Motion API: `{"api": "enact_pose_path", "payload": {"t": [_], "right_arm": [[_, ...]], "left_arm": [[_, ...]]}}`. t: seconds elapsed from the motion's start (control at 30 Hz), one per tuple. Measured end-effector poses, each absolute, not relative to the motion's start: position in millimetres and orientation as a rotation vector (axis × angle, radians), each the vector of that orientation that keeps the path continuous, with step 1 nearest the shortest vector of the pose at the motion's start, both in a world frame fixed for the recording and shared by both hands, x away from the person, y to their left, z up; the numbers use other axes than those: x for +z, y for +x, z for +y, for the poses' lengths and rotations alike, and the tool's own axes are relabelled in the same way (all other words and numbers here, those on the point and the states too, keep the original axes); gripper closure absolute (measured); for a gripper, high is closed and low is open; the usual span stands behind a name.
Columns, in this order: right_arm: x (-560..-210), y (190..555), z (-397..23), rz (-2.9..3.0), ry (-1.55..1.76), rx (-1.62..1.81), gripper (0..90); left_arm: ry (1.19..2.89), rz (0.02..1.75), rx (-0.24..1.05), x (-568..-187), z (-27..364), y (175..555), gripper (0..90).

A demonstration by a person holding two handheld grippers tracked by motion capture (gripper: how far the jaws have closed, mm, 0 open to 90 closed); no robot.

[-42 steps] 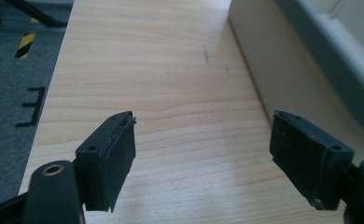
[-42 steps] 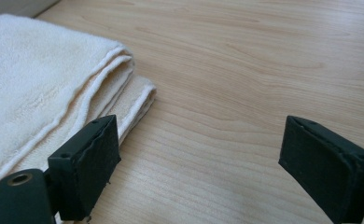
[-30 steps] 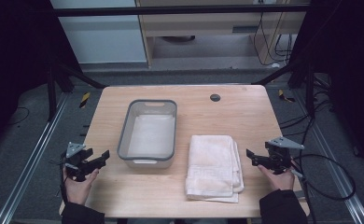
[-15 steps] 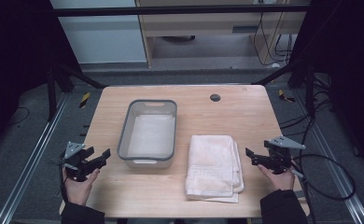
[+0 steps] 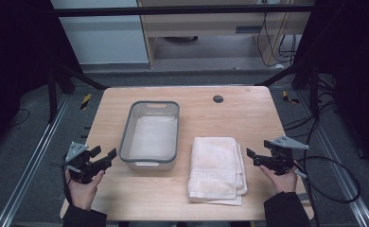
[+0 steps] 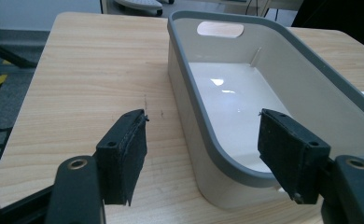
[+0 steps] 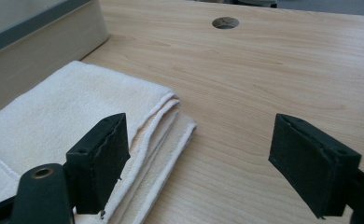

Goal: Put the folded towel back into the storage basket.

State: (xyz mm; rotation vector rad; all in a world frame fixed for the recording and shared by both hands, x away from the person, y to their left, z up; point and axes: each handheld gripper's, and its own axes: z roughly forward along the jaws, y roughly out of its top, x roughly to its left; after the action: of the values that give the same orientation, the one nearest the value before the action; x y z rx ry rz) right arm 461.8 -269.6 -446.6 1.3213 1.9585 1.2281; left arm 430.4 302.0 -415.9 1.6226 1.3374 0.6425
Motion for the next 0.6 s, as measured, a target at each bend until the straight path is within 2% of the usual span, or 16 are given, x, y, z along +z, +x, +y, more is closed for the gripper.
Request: {"api": "enact_pose_path", "payload": {"t": [0.6], "right_arm": [[-430,468,-266,1.932,1.290,1.261,19.8]], "left_arm": [[1.633,1.251,0.647,-404,281,430,33.4]]}}
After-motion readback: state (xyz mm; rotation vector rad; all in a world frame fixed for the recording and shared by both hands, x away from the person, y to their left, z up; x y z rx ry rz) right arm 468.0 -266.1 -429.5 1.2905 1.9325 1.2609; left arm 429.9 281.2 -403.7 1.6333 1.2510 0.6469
